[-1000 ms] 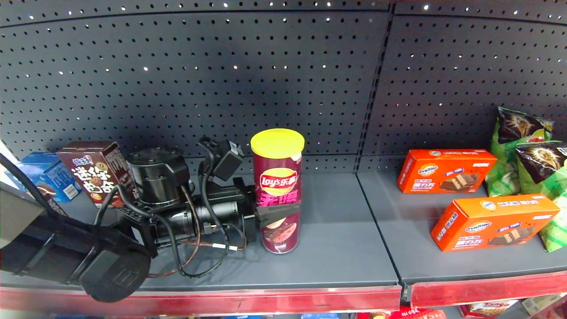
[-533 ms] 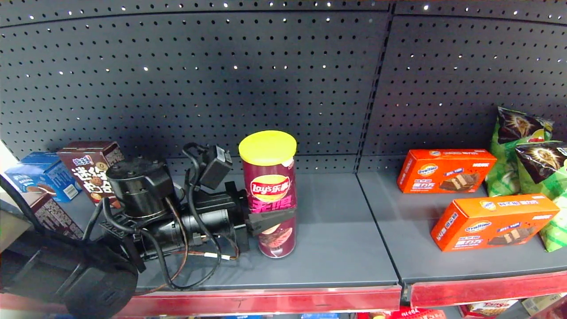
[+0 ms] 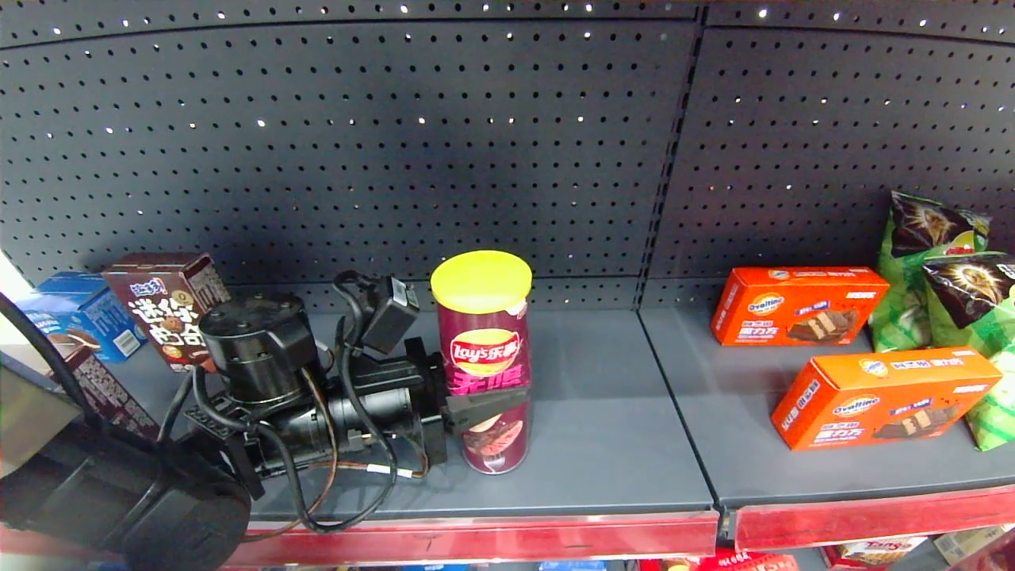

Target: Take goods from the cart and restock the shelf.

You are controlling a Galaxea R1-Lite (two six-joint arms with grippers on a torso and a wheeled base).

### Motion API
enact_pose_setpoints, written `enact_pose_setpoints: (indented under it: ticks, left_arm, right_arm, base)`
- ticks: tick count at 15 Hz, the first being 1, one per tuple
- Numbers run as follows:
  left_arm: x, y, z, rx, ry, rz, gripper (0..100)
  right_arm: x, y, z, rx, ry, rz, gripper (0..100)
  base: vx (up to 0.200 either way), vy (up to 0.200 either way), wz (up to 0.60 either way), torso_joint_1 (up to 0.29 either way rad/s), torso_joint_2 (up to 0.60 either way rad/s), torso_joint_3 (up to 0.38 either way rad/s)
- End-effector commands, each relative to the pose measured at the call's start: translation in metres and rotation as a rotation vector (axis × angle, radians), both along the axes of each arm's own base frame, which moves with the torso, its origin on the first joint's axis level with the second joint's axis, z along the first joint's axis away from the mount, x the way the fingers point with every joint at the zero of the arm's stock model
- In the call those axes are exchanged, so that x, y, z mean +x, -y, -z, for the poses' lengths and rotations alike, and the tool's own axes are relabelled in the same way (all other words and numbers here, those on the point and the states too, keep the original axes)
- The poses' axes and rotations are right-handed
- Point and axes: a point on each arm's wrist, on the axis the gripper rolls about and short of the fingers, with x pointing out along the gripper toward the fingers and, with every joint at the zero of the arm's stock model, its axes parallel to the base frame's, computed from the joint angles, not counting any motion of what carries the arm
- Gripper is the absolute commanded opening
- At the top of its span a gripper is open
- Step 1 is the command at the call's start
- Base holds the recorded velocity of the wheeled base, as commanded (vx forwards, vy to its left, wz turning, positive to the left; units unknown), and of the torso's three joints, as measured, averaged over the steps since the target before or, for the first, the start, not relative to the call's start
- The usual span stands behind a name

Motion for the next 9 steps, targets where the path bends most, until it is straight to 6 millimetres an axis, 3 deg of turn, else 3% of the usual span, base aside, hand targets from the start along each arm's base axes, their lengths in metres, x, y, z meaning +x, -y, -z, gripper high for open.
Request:
enact_pose_setpoints:
  ticks: [1,2,9]
  left_arm:
    - [0.000,0.000,0.001,0.001,-0.001,0.000,0]
    - [0.000,0.000,0.001,0.002,-0.001,-0.001,100]
    - [-0.011,-0.003,0.001,0.008,-0.011,0.008,100]
  right_arm:
    - [0.000,0.000,-0.001,0.001,0.003,-0.001,0]
    - [0.000,0.000,-0.001,0.001,0.003,-0.001,0]
    - [-0.001,0.000,-0.001,0.002,0.007,-0.001,0]
  base:
    - [0.000,0.000,0.00,0.000,0.00,0.000]
    - [0.000,0.000,0.00,0.000,0.00,0.000]
    - [0.000,0.000,0.00,0.000,0.00,0.000]
